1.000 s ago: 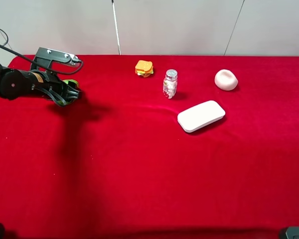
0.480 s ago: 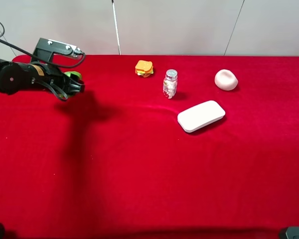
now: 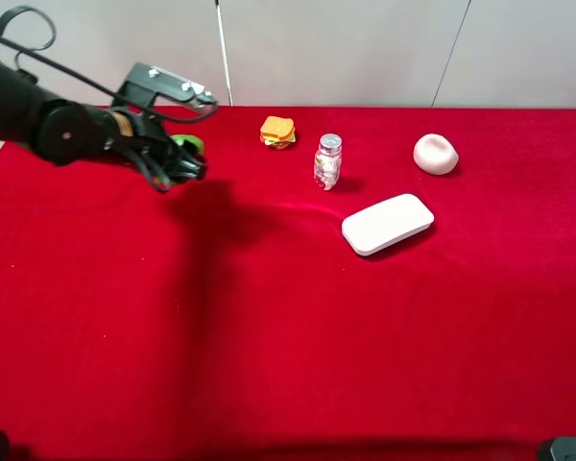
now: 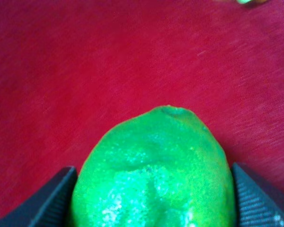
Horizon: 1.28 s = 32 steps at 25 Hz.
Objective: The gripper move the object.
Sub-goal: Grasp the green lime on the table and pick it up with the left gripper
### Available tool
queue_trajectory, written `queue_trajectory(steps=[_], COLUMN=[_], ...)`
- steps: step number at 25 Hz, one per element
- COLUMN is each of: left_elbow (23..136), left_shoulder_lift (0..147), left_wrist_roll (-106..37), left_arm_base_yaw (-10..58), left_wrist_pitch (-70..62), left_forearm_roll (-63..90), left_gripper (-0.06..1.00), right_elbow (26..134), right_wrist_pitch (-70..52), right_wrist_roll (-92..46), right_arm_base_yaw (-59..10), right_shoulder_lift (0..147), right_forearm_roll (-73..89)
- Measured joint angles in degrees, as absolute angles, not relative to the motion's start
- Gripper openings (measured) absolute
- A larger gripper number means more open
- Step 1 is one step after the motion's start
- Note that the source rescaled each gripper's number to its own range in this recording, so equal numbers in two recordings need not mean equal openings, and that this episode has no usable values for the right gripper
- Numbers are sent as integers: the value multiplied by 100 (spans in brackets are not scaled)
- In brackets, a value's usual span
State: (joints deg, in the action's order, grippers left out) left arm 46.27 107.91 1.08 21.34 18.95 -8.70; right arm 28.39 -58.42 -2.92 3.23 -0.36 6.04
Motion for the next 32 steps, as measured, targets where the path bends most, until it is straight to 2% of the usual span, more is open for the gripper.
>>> queue_trajectory(steps=[18,32], left_elbow=[5133,5133], left_shoulder_lift=[10791,10797], left_wrist_roll=[108,108], left_arm_base_yaw=[3954,4452], left_wrist_pitch=[1469,1326], left_forearm_roll=[-870,-875], left_gripper=[0,0], right_elbow=[2839,2839], right_wrist_pitch=[-5842,-5848], right_wrist_roll=[-292,-292], right_arm_base_yaw=[323,323], right_shoulder_lift=[-36,-36], right_forearm_roll=[604,604])
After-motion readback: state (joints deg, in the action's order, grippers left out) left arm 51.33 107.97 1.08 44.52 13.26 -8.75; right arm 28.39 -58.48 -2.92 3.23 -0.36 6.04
